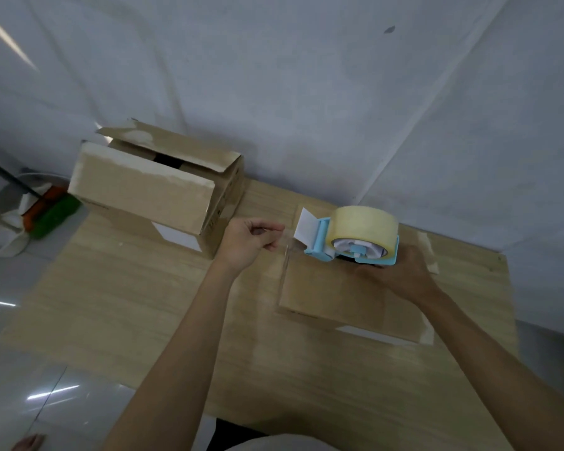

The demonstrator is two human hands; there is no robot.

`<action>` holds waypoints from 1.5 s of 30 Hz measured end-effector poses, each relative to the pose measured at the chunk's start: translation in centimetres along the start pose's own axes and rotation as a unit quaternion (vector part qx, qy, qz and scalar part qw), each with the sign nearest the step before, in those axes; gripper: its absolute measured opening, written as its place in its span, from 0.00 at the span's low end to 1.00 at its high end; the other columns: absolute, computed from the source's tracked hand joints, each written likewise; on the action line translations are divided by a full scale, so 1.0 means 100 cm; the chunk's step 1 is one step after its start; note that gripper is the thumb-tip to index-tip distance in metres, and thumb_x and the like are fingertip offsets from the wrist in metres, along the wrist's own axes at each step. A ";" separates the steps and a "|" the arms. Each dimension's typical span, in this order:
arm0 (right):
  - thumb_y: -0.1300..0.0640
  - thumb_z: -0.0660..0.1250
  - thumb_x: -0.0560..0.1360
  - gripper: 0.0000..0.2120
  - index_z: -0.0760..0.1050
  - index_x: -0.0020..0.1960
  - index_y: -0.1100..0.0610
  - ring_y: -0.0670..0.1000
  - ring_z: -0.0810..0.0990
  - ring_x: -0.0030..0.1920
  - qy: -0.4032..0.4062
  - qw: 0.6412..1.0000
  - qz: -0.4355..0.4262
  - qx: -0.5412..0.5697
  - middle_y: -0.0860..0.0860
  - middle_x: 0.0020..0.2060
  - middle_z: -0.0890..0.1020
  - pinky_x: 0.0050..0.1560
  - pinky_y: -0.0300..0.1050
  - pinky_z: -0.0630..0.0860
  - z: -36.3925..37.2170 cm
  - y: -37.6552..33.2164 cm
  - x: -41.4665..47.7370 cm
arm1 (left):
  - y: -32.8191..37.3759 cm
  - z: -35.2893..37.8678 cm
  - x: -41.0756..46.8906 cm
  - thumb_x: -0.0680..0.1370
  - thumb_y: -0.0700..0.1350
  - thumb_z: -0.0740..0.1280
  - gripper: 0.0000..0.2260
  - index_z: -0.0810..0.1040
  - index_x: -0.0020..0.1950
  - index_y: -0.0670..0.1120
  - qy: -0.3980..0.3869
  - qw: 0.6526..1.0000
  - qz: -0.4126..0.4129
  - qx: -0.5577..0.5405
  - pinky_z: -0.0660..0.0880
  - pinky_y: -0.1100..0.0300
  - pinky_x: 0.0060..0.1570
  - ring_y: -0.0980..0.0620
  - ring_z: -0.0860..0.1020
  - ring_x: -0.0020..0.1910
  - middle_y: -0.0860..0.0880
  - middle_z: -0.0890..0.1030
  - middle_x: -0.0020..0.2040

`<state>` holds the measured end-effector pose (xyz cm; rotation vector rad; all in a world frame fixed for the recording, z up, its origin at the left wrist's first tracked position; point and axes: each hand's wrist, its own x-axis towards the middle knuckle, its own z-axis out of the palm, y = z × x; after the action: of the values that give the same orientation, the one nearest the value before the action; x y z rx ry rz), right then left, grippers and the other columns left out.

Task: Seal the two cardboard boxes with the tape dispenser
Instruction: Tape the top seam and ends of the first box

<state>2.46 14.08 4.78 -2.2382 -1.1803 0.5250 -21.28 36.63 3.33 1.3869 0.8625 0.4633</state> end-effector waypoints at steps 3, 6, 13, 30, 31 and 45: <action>0.60 0.81 0.69 0.16 0.83 0.56 0.58 0.54 0.84 0.50 0.006 0.999 -0.036 -0.007 0.53 0.49 0.86 0.49 0.47 0.77 -0.008 -0.011 0.002 | 0.004 -0.001 0.006 0.75 0.30 0.72 0.08 0.85 0.52 0.37 -0.010 1.000 0.002 0.006 0.81 0.60 0.41 0.50 0.80 0.34 0.39 0.84 0.39; 0.59 0.83 0.67 0.14 0.81 0.46 0.49 0.39 0.81 0.41 -0.027 1.000 0.000 -0.011 0.46 0.41 0.84 0.41 0.32 0.73 -0.012 -0.014 0.011 | 0.007 -0.002 0.012 0.75 0.30 0.72 0.07 0.85 0.52 0.37 -0.023 1.000 -0.006 0.014 0.81 0.61 0.40 0.51 0.81 0.34 0.41 0.84 0.39; 0.58 0.83 0.65 0.17 0.86 0.53 0.55 0.57 0.85 0.51 -0.063 0.996 -0.022 -0.054 0.55 0.48 0.88 0.51 0.54 0.80 -0.004 -0.020 0.014 | -0.024 -0.001 0.014 0.75 0.31 0.73 0.07 0.85 0.51 0.39 -0.027 0.998 -0.057 0.028 0.81 0.57 0.43 0.53 0.81 0.35 0.44 0.85 0.39; 0.54 0.83 0.65 0.16 0.86 0.50 0.56 0.57 0.85 0.46 -0.044 0.996 -0.010 -0.083 0.55 0.43 0.88 0.47 0.51 0.79 0.000 -0.006 0.017 | -0.055 0.013 0.004 0.76 0.32 0.72 0.09 0.87 0.51 0.43 0.017 0.997 -0.039 -0.066 0.80 0.60 0.43 0.51 0.81 0.38 0.39 0.84 0.41; 0.54 0.83 0.65 0.16 0.86 0.50 0.56 0.57 0.86 0.46 -0.040 0.996 -0.013 -0.076 0.55 0.43 0.88 0.46 0.50 0.78 0.000 -0.005 0.017 | -0.055 0.013 0.003 0.76 0.33 0.72 0.08 0.87 0.51 0.43 0.018 0.997 -0.036 -0.068 0.80 0.60 0.43 0.51 0.81 0.39 0.39 0.84 0.41; 0.53 0.83 0.66 0.16 0.85 0.49 0.59 0.61 0.86 0.44 -0.030 0.986 -0.070 -0.149 0.58 0.41 0.88 0.43 0.49 0.76 0.001 0.003 0.027 | -0.056 0.014 0.005 0.76 0.34 0.72 0.08 0.87 0.51 0.45 0.021 0.999 -0.026 -0.028 0.77 0.63 0.40 0.53 0.80 0.36 0.43 0.85 0.37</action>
<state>4.00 16.24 4.26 -2.3733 -1.5204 0.3820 -21.05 35.18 -2.27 1.3037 0.9119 0.4752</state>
